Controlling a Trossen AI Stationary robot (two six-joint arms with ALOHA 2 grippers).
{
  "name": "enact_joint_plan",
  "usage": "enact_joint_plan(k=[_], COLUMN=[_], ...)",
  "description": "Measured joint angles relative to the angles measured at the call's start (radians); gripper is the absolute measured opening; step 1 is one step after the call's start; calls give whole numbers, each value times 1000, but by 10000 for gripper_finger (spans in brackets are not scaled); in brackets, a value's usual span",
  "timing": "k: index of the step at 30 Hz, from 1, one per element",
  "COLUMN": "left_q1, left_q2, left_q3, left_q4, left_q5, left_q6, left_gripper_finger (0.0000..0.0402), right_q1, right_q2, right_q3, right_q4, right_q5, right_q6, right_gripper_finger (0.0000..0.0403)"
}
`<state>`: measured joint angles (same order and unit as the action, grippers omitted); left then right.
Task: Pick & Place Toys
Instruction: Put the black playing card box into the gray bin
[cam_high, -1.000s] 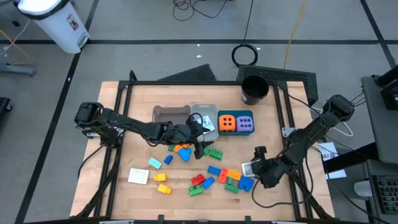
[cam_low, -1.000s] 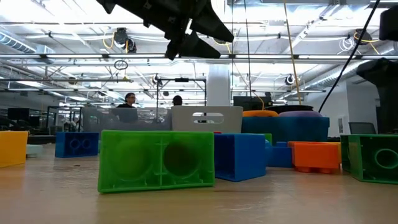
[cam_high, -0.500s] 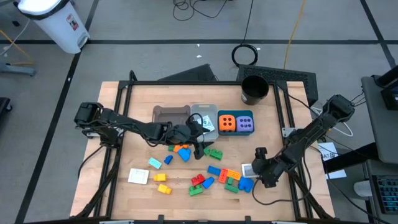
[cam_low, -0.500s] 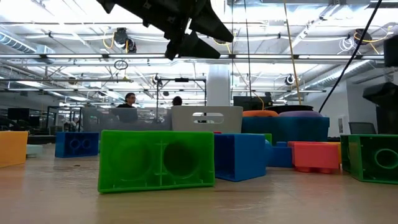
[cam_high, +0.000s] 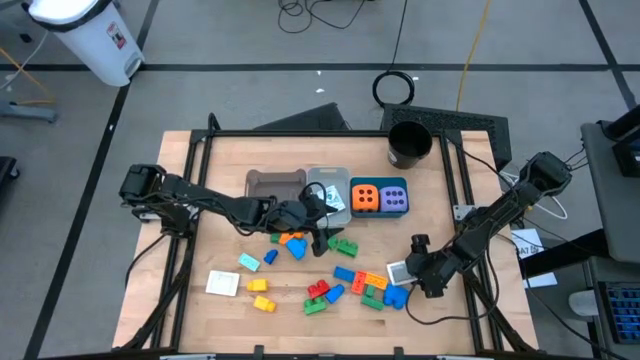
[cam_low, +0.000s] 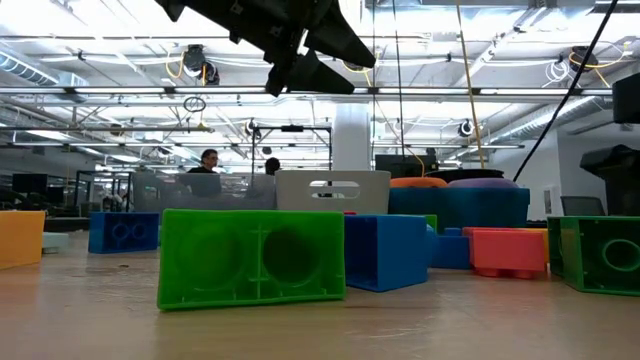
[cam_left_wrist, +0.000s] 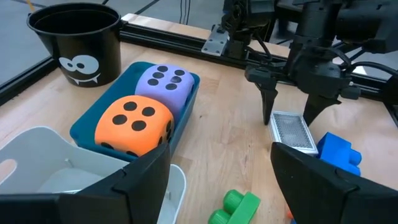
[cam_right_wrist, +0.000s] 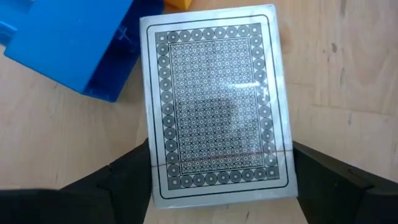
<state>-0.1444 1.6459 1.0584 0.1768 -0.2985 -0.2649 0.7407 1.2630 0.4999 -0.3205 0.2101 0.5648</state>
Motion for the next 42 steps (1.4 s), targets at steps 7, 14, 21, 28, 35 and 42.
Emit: enact_joint_plan(k=[7,14,21,28,35,42], left_q1=[0,0,-1,-1,-3,-2], left_q2=[0,0,60,125,137,137], left_q3=[0,0,2,9,16,16], left_q4=[5,31,208,324,360,343], left_q5=[0,1,30,39,46,73], left_q6=[-13,-82,-117,-180,-182,-186], left_gripper_finger=[285,285,285,285,285,285], right_q1=[0,0,-3,-72,-176,-226], right_q2=[-58,-145,-170,-116,-39,19], right_q3=[-3,48,75,76,77,77], right_q4=[-12,-36,70,275,449,679], right_q5=[-5,99,508,820,811,811], right_q6=[-40,-107,-388,-702,-878,-1018], right_gripper_finger=[306,306,306,308,309,306])
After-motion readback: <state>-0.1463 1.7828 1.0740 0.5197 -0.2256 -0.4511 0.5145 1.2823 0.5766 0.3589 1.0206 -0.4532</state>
